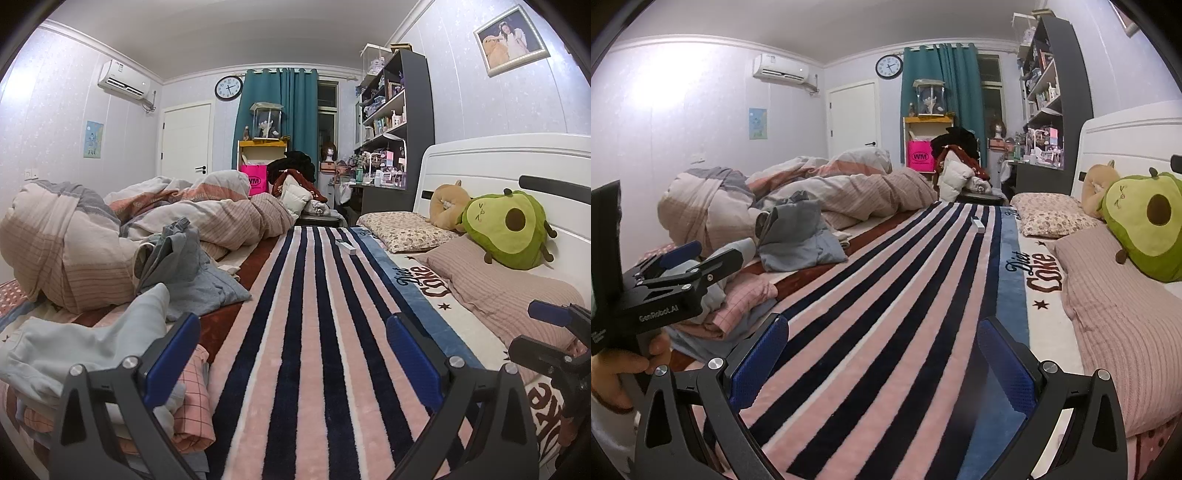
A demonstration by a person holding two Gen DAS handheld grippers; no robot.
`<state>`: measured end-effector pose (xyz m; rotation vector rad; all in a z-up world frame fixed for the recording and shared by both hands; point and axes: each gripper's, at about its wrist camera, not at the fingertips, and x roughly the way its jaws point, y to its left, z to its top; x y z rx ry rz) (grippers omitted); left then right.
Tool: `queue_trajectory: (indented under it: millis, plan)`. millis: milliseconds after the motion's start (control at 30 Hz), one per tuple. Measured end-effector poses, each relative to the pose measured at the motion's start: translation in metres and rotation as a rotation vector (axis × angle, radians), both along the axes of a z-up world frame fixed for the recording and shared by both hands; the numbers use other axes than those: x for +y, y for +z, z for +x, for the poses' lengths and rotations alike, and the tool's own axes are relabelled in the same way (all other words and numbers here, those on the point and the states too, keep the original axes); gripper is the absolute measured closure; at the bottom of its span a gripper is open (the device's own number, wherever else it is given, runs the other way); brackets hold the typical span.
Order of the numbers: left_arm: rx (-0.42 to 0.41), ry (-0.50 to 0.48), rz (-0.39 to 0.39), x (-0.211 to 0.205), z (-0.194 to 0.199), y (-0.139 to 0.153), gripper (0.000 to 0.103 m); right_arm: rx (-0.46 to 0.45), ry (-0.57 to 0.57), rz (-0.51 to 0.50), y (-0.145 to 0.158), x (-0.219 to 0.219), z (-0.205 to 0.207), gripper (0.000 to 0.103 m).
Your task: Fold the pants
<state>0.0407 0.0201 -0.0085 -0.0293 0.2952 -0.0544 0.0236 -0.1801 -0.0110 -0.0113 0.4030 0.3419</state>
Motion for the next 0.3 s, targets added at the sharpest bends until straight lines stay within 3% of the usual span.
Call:
queue_trajectory:
  millis: [300]
  plan:
    - [0.002,-0.001,0.002,-0.0008,0.0003,-0.0004,0.003,0.003,-0.039,-0.013,0.0007,0.0015,0.0006,0.001]
